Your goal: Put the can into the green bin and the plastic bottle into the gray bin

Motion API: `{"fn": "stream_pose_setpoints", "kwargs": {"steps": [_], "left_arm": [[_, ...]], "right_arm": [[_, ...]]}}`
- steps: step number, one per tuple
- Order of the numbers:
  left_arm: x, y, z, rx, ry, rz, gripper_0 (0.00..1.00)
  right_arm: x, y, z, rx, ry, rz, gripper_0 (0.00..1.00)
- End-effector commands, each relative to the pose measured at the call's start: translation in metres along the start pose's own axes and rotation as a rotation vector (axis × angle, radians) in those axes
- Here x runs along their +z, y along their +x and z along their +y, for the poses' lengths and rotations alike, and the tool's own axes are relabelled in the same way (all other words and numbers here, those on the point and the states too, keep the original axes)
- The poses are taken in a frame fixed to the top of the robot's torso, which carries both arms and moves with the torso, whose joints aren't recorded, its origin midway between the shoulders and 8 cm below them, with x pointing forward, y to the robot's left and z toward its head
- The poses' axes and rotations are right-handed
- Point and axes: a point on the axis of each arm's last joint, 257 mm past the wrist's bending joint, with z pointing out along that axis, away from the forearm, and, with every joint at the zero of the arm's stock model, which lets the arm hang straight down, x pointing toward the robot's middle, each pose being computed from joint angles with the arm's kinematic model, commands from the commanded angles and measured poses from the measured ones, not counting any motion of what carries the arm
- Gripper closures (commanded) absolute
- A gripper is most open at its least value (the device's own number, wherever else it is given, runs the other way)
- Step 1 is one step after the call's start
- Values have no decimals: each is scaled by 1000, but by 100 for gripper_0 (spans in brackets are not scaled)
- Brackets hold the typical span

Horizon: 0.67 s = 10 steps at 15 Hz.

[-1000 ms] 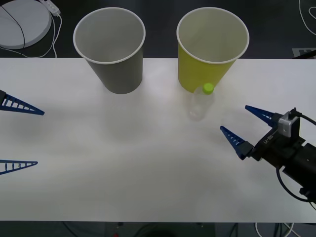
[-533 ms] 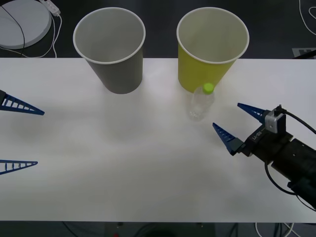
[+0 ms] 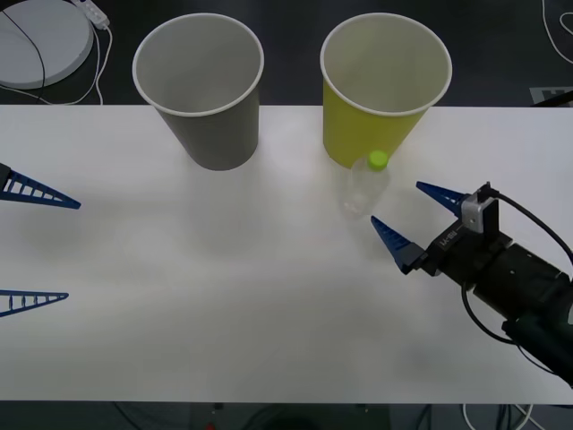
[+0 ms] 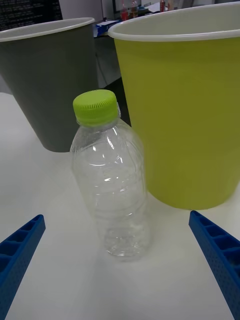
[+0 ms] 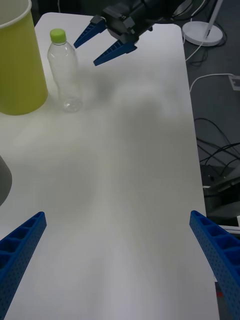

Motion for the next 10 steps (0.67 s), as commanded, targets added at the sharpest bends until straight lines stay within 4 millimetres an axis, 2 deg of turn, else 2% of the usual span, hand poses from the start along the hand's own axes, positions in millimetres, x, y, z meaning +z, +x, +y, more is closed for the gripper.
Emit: {"fn": "stream_pose_setpoints", "kwargs": {"steps": [1, 6, 10], "left_arm": [[0, 0, 0, 0, 0, 0, 0], [0, 0, 0, 0, 0, 0, 0], [0, 0, 0, 0, 0, 0, 0]], "right_arm": [[6, -2, 0, -7, 5, 0, 0], [21, -6, -5, -20, 45, 1, 0], [42, -4, -10, -13, 44, 8, 0]]}}
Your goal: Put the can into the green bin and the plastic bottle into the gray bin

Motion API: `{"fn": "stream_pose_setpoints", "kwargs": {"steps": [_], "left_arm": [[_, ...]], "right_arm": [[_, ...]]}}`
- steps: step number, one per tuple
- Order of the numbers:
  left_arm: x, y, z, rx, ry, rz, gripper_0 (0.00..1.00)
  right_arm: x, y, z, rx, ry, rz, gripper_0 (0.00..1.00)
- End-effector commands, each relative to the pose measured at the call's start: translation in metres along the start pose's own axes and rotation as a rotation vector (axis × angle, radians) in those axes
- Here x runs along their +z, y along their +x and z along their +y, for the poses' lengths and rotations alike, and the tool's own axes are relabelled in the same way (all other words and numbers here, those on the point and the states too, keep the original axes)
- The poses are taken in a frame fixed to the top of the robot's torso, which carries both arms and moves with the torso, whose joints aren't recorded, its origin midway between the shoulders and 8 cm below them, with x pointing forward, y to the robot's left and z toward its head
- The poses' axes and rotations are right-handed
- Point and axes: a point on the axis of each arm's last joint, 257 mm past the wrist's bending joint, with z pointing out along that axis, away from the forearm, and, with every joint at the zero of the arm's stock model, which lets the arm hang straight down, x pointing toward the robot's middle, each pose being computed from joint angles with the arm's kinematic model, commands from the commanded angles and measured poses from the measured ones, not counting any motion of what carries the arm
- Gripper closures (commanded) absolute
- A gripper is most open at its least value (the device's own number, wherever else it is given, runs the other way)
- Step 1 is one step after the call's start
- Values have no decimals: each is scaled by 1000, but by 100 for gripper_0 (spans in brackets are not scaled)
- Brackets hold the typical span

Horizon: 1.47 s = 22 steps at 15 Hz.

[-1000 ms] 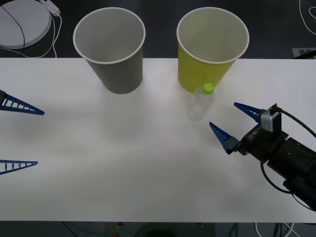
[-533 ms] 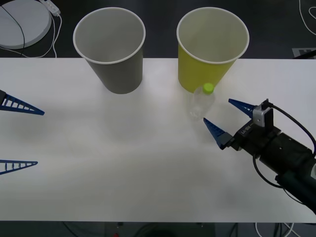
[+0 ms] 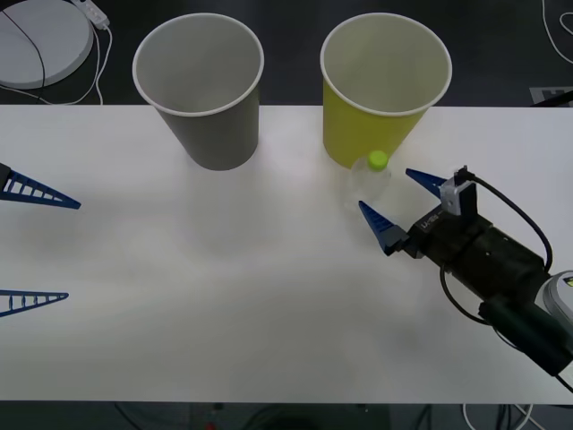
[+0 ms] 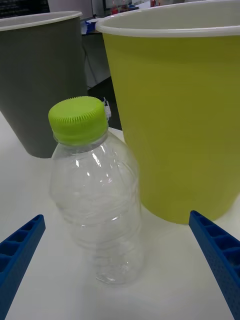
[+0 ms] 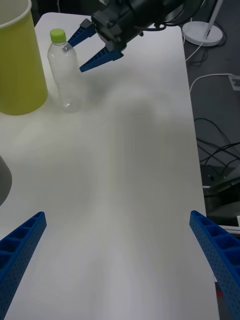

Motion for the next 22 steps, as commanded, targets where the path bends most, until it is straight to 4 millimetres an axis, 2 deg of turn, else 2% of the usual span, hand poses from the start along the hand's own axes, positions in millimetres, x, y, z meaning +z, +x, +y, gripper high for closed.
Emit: {"fn": "stream_pose_setpoints", "kwargs": {"steps": [1, 4, 10, 15, 22], "left_arm": [[0, 0, 0, 0, 0, 0, 0], [0, 0, 0, 0, 0, 0, 0], [0, 0, 0, 0, 0, 0, 0], [0, 0, 0, 0, 0, 0, 0], [0, 0, 0, 0, 0, 0, 0]], "right_arm": [[13, 2, -1, 0, -10, 5, 0], [26, 5, 5, 1, -25, 14, 0], [47, -7, 21, 5, -42, -2, 0], [53, -16, 21, 6, -47, -17, 0], [54, -19, 13, 21, -24, -19, 0]]}}
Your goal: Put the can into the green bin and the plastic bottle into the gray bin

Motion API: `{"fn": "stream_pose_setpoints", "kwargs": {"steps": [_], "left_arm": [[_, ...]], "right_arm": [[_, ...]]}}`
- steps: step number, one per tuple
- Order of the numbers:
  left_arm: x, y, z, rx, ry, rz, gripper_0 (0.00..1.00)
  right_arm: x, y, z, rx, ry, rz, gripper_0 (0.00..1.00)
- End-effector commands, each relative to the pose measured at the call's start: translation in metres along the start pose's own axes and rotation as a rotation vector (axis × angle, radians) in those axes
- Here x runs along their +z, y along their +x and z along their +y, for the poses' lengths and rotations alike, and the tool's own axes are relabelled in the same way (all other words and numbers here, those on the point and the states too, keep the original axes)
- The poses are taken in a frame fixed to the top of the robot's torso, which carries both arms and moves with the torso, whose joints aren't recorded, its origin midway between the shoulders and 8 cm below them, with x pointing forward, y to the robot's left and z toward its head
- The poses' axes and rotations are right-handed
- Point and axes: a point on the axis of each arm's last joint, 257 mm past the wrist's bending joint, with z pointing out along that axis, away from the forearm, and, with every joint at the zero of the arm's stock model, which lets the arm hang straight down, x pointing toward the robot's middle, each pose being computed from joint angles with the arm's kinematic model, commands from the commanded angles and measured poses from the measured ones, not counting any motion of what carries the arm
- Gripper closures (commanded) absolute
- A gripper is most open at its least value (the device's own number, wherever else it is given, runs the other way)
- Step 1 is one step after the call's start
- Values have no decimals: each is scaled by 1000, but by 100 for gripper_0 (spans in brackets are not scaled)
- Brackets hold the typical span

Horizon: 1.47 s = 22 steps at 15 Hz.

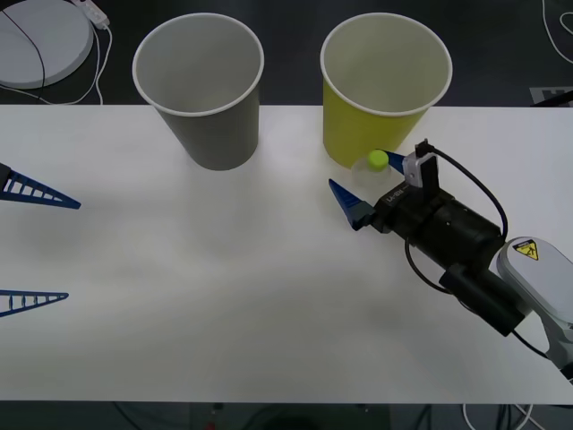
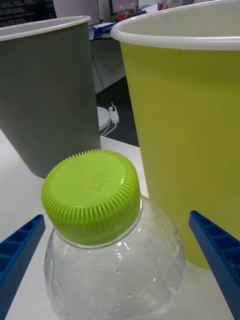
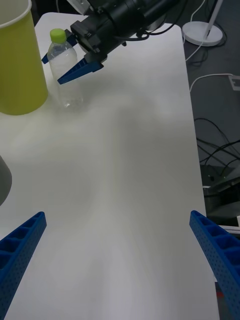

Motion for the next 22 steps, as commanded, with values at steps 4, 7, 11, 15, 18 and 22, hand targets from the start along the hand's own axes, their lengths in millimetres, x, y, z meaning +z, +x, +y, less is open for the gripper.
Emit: {"fn": "stream_pose_setpoints", "kwargs": {"steps": [4, 7, 11, 15, 18, 22], "left_arm": [[0, 0, 0, 0, 0, 0, 0], [0, 0, 0, 0, 0, 0, 0], [0, 0, 0, 0, 0, 0, 0], [0, 0, 0, 0, 0, 0, 0], [0, 0, 0, 0, 0, 0, 0], [0, 0, 0, 0, 0, 0, 0]], "right_arm": [[-2, 3, -5, 9, 17, 6, 100], [-2, 2, -6, 15, 19, 4, 100], [-2, 3, -6, 17, 18, 5, 100], [-2, 2, -6, 15, 18, 5, 100], [-3, 2, -8, 17, 20, 6, 100], [-8, 1, -7, 24, 12, 6, 100]]}}
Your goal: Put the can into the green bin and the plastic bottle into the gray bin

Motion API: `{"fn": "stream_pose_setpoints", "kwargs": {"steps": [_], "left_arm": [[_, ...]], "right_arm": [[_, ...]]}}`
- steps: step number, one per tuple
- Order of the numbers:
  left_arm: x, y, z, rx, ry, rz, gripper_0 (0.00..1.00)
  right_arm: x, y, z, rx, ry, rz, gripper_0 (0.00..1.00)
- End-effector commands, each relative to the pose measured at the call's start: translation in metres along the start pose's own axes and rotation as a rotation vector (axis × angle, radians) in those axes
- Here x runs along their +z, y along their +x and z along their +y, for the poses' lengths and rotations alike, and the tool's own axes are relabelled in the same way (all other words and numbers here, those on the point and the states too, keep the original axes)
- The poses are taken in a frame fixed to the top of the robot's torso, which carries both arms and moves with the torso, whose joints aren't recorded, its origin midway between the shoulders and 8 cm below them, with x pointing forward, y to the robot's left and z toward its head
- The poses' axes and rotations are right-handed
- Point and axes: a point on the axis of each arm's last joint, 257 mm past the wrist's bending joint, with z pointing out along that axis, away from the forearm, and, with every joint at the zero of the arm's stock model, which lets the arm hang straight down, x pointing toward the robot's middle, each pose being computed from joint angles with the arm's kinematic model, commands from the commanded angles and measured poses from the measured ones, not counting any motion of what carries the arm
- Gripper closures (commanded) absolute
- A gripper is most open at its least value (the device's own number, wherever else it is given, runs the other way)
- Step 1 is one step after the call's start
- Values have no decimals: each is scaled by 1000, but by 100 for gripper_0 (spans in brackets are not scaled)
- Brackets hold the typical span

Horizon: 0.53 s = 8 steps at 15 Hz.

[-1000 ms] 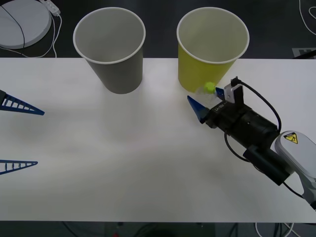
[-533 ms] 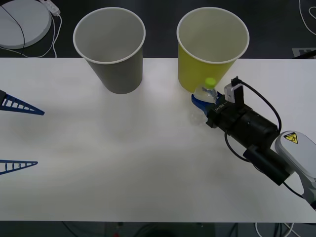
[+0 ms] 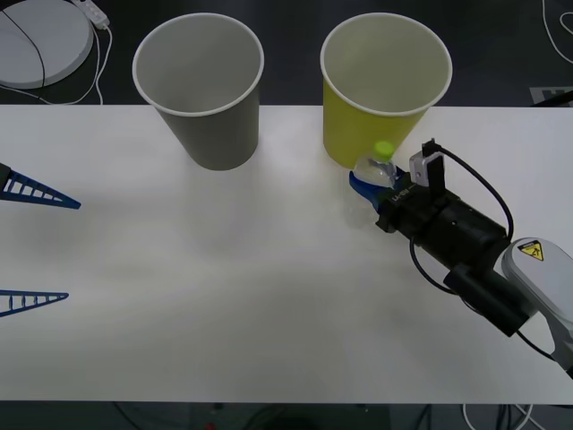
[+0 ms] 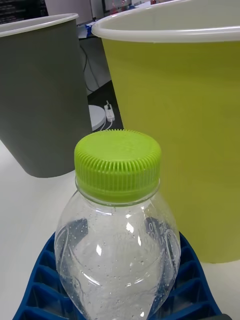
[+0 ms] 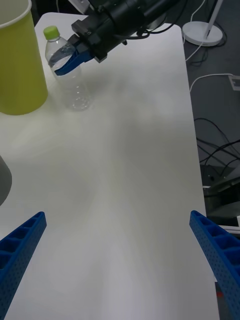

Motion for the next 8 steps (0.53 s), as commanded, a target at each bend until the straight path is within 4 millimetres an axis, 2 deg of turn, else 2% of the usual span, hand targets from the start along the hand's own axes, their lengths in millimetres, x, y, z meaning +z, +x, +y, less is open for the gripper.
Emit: {"fn": "stream_pose_setpoints", "kwargs": {"steps": [1, 8], "left_arm": [[0, 0, 0, 0, 0, 0, 0], [0, 0, 0, 0, 0, 0, 0]], "right_arm": [[-6, -2, 2, 8, -7, -3, 100], [-27, -18, 8, 21, -34, -22, 100]]}}
